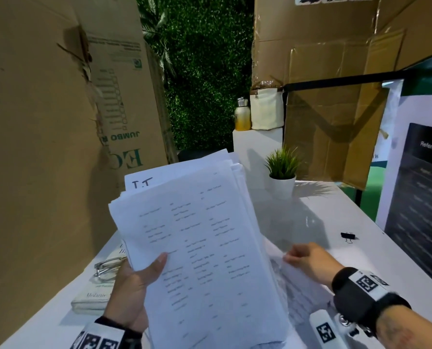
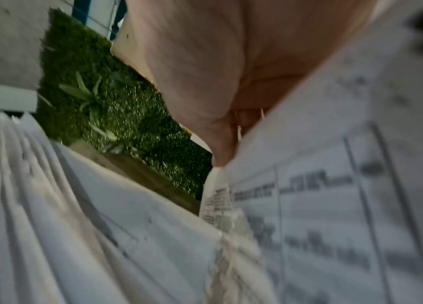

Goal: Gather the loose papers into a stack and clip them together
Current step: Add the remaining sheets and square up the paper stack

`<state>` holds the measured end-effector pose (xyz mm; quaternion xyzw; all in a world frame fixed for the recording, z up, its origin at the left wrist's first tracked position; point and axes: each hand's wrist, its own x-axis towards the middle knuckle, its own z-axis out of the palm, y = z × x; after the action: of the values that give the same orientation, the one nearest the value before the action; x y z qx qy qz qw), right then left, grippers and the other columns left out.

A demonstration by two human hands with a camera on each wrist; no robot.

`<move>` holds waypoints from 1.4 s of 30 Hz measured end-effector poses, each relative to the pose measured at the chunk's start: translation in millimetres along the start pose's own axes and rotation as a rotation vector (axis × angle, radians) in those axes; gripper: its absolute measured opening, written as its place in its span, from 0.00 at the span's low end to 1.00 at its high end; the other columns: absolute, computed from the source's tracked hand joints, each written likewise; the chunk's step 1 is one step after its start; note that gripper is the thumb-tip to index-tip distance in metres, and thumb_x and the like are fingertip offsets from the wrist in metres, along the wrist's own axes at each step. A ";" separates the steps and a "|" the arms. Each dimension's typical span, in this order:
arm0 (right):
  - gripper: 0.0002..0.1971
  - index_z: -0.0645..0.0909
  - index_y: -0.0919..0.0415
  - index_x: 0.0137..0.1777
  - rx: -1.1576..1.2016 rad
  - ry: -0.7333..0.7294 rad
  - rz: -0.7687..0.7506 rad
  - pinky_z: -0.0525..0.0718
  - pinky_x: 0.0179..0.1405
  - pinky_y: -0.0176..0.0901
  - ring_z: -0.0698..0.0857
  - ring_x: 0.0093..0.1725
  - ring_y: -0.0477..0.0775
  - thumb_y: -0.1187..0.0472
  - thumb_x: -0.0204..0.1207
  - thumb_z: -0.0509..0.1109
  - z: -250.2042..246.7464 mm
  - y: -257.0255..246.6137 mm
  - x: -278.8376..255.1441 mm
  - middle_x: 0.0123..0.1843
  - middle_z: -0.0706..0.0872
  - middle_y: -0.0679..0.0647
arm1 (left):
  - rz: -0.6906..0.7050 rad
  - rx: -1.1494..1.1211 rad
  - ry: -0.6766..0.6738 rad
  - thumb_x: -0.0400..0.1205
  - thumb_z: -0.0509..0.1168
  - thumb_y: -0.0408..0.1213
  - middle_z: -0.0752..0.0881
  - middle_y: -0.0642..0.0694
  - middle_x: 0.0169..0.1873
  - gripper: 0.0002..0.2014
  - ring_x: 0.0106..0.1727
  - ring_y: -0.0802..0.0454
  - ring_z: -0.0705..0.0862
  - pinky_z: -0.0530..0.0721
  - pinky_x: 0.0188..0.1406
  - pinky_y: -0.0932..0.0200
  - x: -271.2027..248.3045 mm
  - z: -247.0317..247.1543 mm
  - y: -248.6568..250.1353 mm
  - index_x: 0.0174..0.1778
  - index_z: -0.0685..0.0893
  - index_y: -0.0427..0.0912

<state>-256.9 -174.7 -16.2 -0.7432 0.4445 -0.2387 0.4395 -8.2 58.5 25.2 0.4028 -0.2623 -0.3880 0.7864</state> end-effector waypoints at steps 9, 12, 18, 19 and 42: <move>0.08 0.77 0.61 0.47 0.493 0.302 -0.182 0.78 0.49 0.47 0.81 0.51 0.58 0.58 0.85 0.63 -28.7 -22.3 -28.3 0.45 0.87 0.53 | -0.218 -0.182 -0.103 0.78 0.62 0.34 0.85 0.32 0.66 0.22 0.62 0.27 0.85 0.83 0.55 0.26 1.5 4.9 -2.6 0.70 0.82 0.42; 0.09 0.79 0.59 0.46 0.588 0.169 -0.202 0.87 0.57 0.60 0.88 0.51 0.66 0.53 0.82 0.64 -21.7 -35.1 -44.4 0.53 0.89 0.65 | -0.289 -0.232 -0.151 0.76 0.71 0.34 0.85 0.31 0.66 0.25 0.62 0.26 0.85 0.85 0.52 0.29 1.3 15.1 -6.5 0.72 0.80 0.40; 0.09 0.77 0.64 0.50 0.897 -0.120 -0.160 0.93 0.34 0.50 0.91 0.37 0.56 0.58 0.76 0.65 -15.9 -60.2 -70.1 0.45 0.92 0.62 | -0.301 -0.188 -0.082 0.80 0.62 0.34 0.88 0.30 0.60 0.19 0.53 0.28 0.89 0.88 0.46 0.31 3.2 28.8 -18.0 0.67 0.82 0.37; 0.10 0.77 0.62 0.51 0.912 -0.149 -0.150 0.93 0.40 0.54 0.91 0.40 0.58 0.57 0.74 0.67 -15.3 -63.6 -72.7 0.48 0.92 0.64 | -0.271 -0.173 -0.053 0.79 0.63 0.34 0.88 0.31 0.61 0.19 0.56 0.28 0.88 0.86 0.51 0.28 4.2 28.1 -20.2 0.67 0.83 0.38; 0.08 0.93 0.48 0.42 0.598 0.300 -0.542 0.87 0.31 0.31 0.93 0.39 0.43 0.59 0.66 0.74 -31.0 -85.2 -103.5 0.41 0.95 0.43 | 0.434 0.361 -0.038 0.66 0.79 0.31 0.91 0.47 0.54 0.29 0.56 0.47 0.90 0.89 0.54 0.47 -6.3 97.5 -7.1 0.63 0.78 0.44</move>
<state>-292.4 -79.7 76.8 -0.6300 0.2033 -0.5693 0.4875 -85.3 19.1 71.1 0.4633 -0.4218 -0.1651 0.7617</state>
